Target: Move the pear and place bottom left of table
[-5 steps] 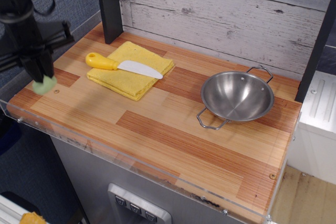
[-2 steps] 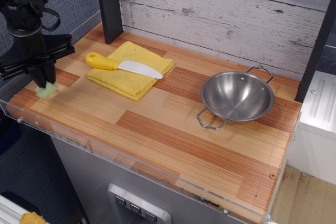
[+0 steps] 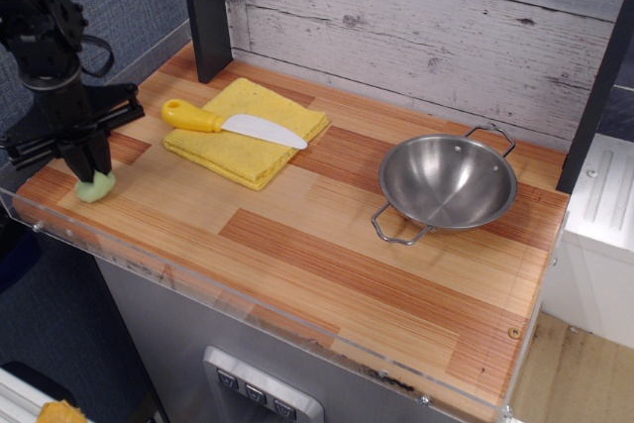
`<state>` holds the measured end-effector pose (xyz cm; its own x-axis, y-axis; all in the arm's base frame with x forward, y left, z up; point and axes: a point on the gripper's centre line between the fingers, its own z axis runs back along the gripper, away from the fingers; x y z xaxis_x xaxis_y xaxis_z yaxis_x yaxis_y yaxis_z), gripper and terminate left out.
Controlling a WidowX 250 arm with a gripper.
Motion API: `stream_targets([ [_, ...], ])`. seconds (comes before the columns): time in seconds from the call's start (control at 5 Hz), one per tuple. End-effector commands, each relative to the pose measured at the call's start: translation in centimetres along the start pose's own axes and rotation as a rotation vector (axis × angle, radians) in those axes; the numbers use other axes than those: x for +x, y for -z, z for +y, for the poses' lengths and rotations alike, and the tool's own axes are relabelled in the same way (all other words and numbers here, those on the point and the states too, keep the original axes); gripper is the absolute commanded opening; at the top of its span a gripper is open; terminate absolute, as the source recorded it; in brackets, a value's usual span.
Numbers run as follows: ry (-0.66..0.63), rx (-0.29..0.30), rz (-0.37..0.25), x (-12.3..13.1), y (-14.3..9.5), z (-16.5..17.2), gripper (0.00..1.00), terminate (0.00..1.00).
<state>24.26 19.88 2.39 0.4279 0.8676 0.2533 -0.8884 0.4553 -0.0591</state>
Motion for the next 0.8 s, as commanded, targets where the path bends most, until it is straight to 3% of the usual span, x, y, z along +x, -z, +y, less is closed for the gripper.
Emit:
stream_targets([
  [0.0,-0.074,-0.050,0.001,0.7,-1.3,0.9,1.00,0.00],
  [0.6,-0.061,-0.057,-0.001,1.1,-3.0,0.4,1.00,0.00],
])
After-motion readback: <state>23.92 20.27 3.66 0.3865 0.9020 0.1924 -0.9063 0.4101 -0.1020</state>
